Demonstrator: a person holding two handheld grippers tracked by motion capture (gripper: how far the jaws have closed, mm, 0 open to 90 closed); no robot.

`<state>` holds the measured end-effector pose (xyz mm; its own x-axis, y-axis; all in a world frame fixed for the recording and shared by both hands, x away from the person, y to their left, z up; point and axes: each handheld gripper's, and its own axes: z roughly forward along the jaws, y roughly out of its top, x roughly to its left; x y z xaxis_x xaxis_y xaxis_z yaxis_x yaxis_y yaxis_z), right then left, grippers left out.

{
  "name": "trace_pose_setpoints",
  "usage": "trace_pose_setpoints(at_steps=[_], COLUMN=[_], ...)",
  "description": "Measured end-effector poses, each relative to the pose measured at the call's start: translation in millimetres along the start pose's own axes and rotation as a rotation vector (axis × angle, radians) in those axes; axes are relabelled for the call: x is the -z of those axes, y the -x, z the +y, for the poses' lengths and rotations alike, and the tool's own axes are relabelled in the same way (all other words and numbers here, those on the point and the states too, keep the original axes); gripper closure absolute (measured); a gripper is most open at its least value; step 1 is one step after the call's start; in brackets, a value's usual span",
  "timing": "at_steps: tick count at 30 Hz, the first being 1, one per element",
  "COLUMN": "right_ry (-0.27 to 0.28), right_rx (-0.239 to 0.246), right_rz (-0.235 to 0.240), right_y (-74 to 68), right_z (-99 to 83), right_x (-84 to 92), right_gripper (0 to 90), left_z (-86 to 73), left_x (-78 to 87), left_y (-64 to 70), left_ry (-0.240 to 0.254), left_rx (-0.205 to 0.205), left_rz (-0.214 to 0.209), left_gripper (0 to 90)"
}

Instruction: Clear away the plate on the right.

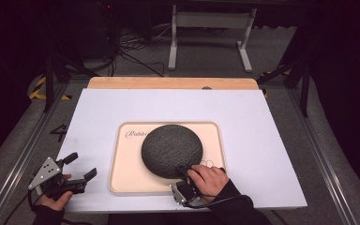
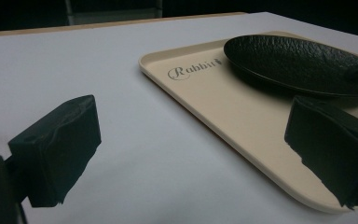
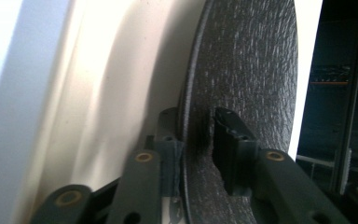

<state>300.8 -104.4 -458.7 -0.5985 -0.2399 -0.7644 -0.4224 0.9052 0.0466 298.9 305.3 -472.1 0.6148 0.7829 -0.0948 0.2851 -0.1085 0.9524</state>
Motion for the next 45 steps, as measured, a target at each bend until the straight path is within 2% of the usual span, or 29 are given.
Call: trace_pose_setpoints(at_steps=[4, 8, 9, 10, 12, 17, 21, 23, 24, 26, 28, 33, 36, 41, 45], right_ry=[-0.009, -0.011, -0.002, 0.029, 0.045, 0.107, 0.135, 0.139, 0.156, 0.16, 0.2, 0.227, 0.261, 0.293, 0.332], right_rx=[0.034, 0.025, 0.019, 0.012, 0.014, -0.013, -0.054, -0.058, -0.085, -0.089, -0.124, -0.159, -0.221, -0.288, -0.377], right_rz=[-0.015, -0.007, -0.001, 0.005, 0.009, 0.003, -0.001, 0.001, 0.002, 0.005, 0.0, -0.011, -0.023, -0.033, -0.064], right_y=[0.1, -0.7, -0.6, 0.0, 0.3, 3.9, 6.3, 6.6, 6.5, 6.9, 8.7, 12.5, 14.4, 19.1, 22.6], right_z=[2.1, 2.5, 2.4, 2.8, 3.6, 7.5, 6.5, 5.9, 4.0, 3.5, 1.3, -2.6, -7.2, -17.5, -27.5], right_x=[1.0, 3.7, 4.7, 6.6, 8.7, 19.2, 24.3, 24.6, 25.8, 26.7, 31.2, 37.7, 42.9, 50.5, 55.9], right_gripper=[64.8, 62.6, 61.4, 59.2, 57.9, 55.3, 51.5, 51.2, 50.7, 50.3, 49.1, 46.6, 45.7, 44.4, 42.7], left_z=[0.1, 0.1, 0.1, 0.1, 0.1, 0.1, 0.1, 0.1, 0.1, 0.1, 0.0, 0.1, 0.1, 0.2, 0.2], left_x=[-0.2, -0.2, -0.2, -0.2, -0.5, -0.5, -0.7, -0.7, -0.5, -0.2, 0.0, -0.1, -0.8, -1.0, -0.8], left_y=[-0.2, -0.2, -0.2, -0.2, -0.1, 0.1, 0.1, 0.1, -0.1, -0.1, 0.1, 0.0, 0.1, -0.1, -0.1], left_ry=[-0.002, -0.002, -0.002, -0.002, -0.001, -0.002, 0.0, 0.0, -0.001, -0.003, 0.0, -0.002, -0.001, -0.002, -0.003], left_rx=[-0.002, -0.002, -0.002, -0.002, -0.001, -0.002, 0.001, 0.001, -0.001, -0.002, -0.001, -0.003, 0.0, 0.0, -0.001], left_rz=[-0.002, -0.002, -0.002, -0.002, -0.001, 0.0, 0.001, 0.001, 0.0, -0.001, 0.001, -0.002, 0.0, -0.003, -0.003], left_gripper=[4.3, 4.3, 4.3, 4.3, 4.3, 4.3, 4.3, 4.3, 4.3, 4.3, 4.3, 4.3, 4.3, 4.3, 4.3])
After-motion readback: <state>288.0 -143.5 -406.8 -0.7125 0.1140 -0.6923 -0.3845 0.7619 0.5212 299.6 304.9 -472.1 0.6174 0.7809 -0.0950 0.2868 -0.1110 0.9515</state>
